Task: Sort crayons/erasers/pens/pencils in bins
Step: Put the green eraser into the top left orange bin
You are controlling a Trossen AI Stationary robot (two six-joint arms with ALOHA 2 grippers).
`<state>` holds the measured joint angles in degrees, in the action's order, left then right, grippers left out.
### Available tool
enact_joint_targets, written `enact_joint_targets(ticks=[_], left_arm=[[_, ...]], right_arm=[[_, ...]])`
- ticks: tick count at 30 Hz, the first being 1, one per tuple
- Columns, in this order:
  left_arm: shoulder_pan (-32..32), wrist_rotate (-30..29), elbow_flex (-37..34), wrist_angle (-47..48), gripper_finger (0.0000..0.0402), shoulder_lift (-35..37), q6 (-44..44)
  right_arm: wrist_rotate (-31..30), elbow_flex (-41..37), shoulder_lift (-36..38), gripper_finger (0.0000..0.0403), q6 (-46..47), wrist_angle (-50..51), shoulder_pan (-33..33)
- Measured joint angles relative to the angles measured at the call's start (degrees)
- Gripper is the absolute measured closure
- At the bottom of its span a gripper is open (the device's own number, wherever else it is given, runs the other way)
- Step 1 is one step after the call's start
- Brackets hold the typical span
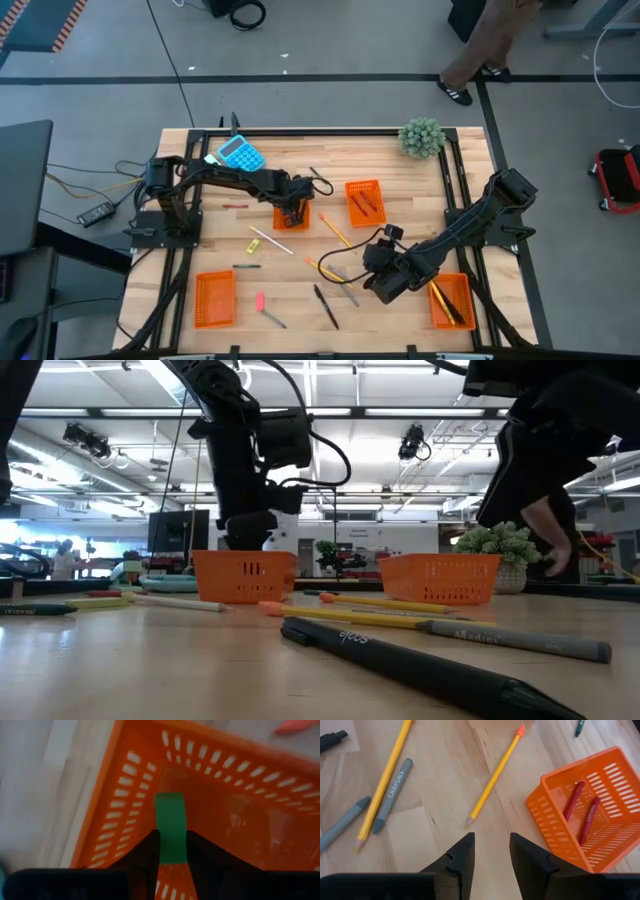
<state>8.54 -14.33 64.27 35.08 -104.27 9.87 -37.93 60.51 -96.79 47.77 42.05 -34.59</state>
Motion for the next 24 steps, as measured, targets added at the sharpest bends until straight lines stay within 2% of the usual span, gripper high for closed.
enact_joint_targets(ticks=[24], left_arm=[[0.0, 0.7, 0.1, -1.3, 0.0297, -3.1, 0.0]], right_arm=[[-0.3, 0.0, 0.0, 0.0274, -1.3, -0.4, 0.0]])
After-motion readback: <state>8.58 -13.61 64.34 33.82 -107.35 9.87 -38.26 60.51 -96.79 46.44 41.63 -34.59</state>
